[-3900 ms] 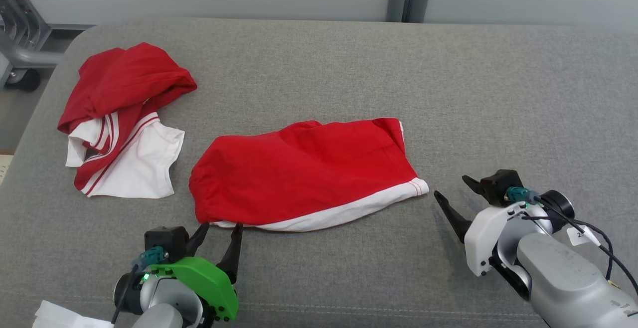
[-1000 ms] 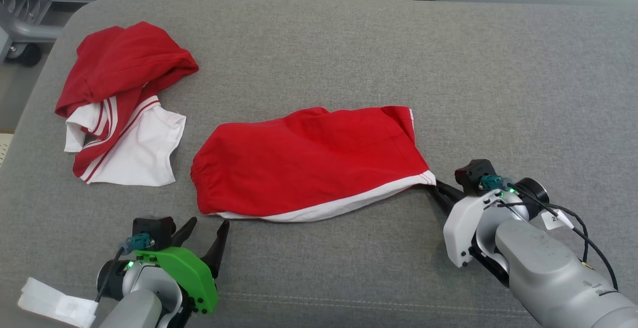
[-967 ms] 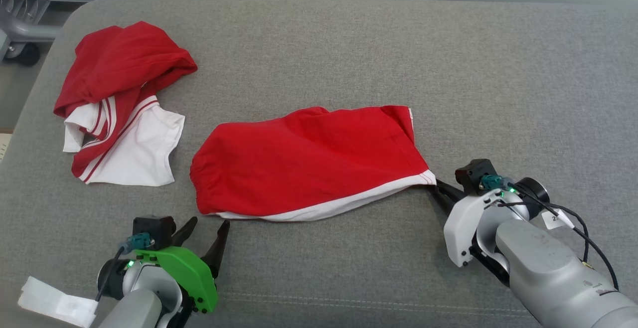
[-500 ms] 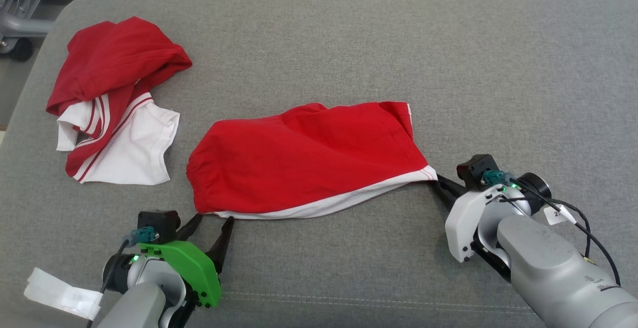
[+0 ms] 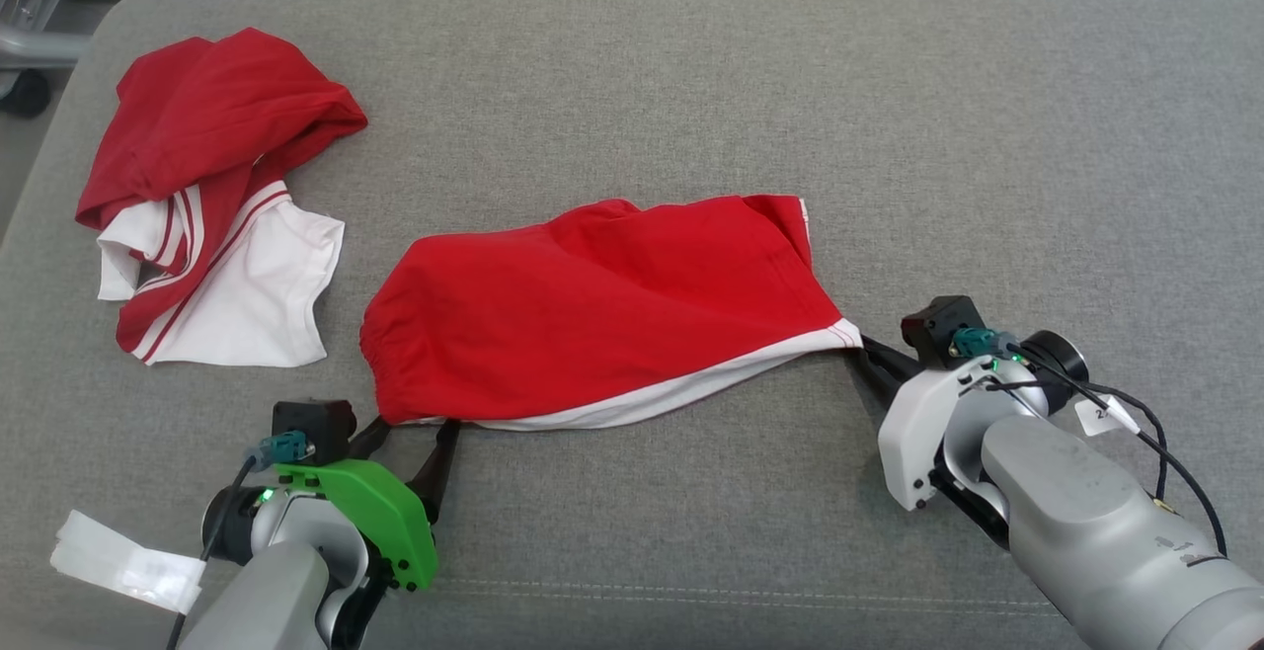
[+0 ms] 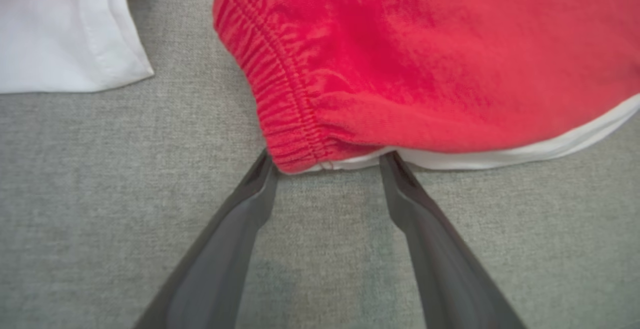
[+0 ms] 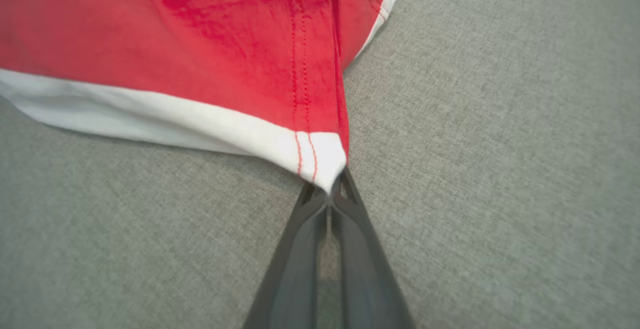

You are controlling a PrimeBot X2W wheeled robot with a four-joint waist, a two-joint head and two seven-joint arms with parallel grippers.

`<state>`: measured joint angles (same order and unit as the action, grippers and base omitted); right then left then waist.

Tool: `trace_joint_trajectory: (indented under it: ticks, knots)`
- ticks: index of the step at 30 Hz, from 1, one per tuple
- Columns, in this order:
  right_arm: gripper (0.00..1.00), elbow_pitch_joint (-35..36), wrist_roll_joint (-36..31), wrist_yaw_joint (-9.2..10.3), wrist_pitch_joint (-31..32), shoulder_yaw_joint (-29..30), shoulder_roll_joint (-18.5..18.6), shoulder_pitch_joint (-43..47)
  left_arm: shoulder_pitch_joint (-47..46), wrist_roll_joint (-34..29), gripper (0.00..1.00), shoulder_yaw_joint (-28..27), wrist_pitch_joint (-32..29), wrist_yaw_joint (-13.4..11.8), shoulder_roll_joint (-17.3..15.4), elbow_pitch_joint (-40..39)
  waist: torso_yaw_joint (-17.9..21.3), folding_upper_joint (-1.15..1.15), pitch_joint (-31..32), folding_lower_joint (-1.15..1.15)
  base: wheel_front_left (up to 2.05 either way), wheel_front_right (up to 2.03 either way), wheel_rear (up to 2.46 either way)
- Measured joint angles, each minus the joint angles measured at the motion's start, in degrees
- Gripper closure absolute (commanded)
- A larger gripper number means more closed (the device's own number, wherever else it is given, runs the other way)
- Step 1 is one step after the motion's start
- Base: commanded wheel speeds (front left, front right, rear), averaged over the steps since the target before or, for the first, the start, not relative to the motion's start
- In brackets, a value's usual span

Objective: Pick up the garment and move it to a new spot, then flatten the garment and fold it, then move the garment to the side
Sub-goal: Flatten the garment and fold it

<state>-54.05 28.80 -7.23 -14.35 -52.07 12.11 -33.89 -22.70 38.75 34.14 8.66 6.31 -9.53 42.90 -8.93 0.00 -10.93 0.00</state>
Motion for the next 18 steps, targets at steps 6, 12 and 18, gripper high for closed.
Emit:
trace_joint_trajectory:
  ticks: [6, 12, 18]
  knots:
    - [1.0, 0.0, 0.1, -0.21, -0.1, -0.4, -0.1, -0.3, -0.8, 0.3, 0.2, 0.7, 0.5, 0.2, 0.6, 1.2, 0.3, 0.0, -0.3, 0.0, 0.0, 0.0, 0.0]
    - [1.0, -0.1, 0.5, -0.25, -0.1, -0.7, -0.1, -0.4, -1.5, 0.3, 0.57, 1.0, 0.7, 0.2, 0.8, 2.2, 0.3, 0.0, -0.2, 0.0, 0.0, 0.0, 0.0]
    - [1.0, -0.6, 1.5, -0.25, -0.1, -1.1, 0.0, -0.3, -1.5, 0.3, 1.0, 2.1, 1.0, 0.7, 0.9, 3.0, 0.0, 0.0, 0.6, 0.0, 0.0, 0.0, 0.0]
